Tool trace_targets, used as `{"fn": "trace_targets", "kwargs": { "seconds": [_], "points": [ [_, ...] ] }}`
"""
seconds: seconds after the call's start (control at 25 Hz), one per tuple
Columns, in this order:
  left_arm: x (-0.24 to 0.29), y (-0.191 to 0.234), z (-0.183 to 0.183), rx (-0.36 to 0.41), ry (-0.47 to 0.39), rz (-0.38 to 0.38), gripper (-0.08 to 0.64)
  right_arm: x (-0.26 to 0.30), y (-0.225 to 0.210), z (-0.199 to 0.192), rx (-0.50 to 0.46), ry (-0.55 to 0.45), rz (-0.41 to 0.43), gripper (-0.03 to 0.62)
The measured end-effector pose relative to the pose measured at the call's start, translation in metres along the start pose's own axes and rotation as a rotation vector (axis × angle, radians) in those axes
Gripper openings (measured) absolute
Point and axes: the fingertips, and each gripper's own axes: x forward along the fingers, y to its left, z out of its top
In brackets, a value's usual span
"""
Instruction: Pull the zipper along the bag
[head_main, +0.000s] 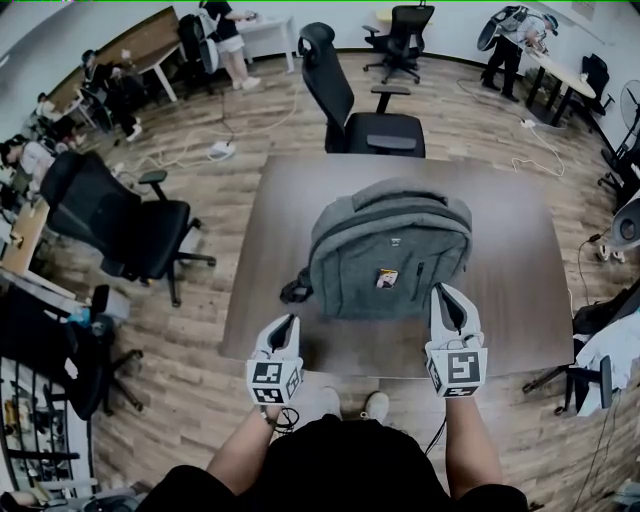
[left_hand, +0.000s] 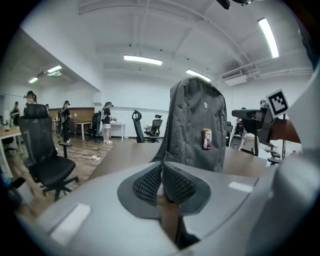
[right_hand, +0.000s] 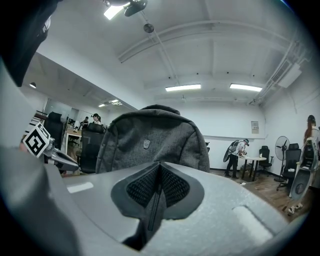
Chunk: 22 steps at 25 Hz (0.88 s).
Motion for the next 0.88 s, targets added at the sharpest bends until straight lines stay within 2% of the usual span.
{"fn": "trace_targets", "kwargs": {
  "seconds": [0.04,0.2,0.44,0.6,0.72,0.88],
  "points": [
    [-0.002,0.002,0.004,0.003,-0.011,0.018,0.017,0.0,0.002,0.001,0.0,-0.002,0.003,0.003],
    [-0.003,-0.001,0.029,0.019,-0.072,0.033,0.017,-0.001,0.006,0.003,-0.003,-0.005,0.016,0.003],
    [-0.003,-0.022,0.086,0.039,-0.205,-0.001,0.017,-0.009,0.013,0.007,-0.003,-0.012,0.023,0.003],
    [-0.007,-0.041,0.127,0.082,-0.29,-0.036,0.017,-0.014,0.018,0.012,-0.003,-0.024,0.029,0.003],
    [-0.01,-0.055,0.143,0.099,-0.321,-0.057,0.017,-0.017,0.021,0.015,-0.002,-0.025,0.034,0.003],
    [-0.01,-0.066,0.147,0.107,-0.328,-0.078,0.017,-0.017,0.023,0.016,-0.005,-0.01,0.032,0.002]
  ]
}}
